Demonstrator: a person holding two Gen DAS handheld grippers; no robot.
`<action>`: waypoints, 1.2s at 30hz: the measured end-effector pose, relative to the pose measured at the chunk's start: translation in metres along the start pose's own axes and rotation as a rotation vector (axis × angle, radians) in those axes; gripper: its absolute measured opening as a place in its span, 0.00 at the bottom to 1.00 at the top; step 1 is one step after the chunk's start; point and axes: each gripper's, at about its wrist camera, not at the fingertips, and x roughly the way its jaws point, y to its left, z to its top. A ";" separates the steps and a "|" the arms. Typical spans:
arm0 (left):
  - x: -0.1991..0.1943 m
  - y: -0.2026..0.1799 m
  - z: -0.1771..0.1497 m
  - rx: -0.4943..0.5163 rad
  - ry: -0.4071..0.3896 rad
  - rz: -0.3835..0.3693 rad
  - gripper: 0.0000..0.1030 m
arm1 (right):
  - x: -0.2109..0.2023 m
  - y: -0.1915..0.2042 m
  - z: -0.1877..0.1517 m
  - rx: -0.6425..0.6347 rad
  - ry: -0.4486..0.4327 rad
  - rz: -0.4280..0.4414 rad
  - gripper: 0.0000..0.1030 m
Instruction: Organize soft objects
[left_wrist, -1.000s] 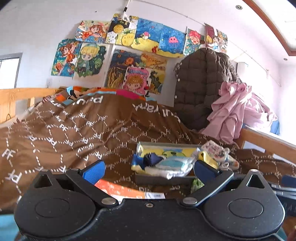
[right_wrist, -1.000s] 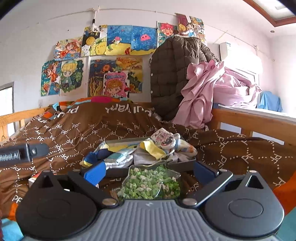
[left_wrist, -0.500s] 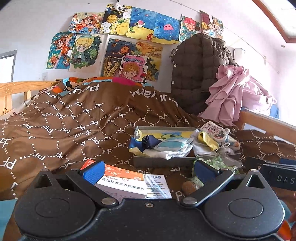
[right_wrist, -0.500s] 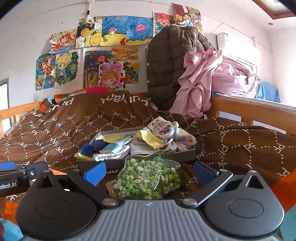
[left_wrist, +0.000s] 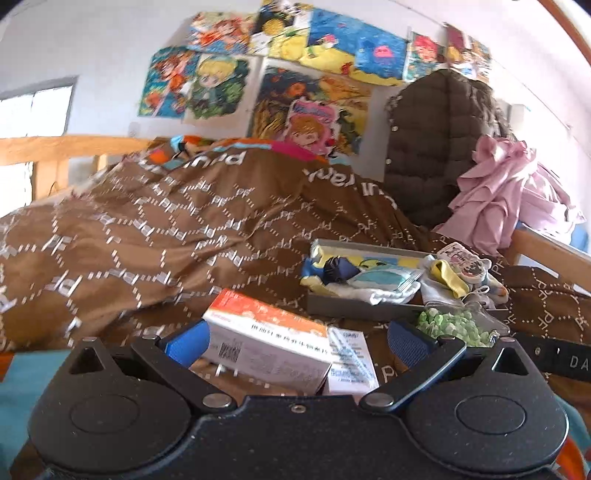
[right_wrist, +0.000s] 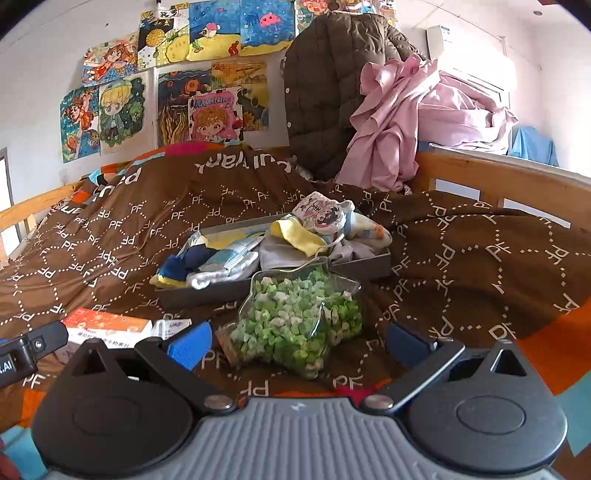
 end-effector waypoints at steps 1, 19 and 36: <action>-0.002 0.001 0.000 -0.012 0.006 0.007 0.99 | -0.003 0.001 -0.001 -0.006 -0.003 0.000 1.00; -0.053 0.001 -0.002 0.075 0.000 0.088 0.99 | -0.059 0.015 -0.020 -0.055 -0.018 0.037 1.00; -0.044 0.010 -0.022 0.089 0.064 0.053 0.99 | -0.052 0.018 -0.030 -0.061 0.037 0.058 1.00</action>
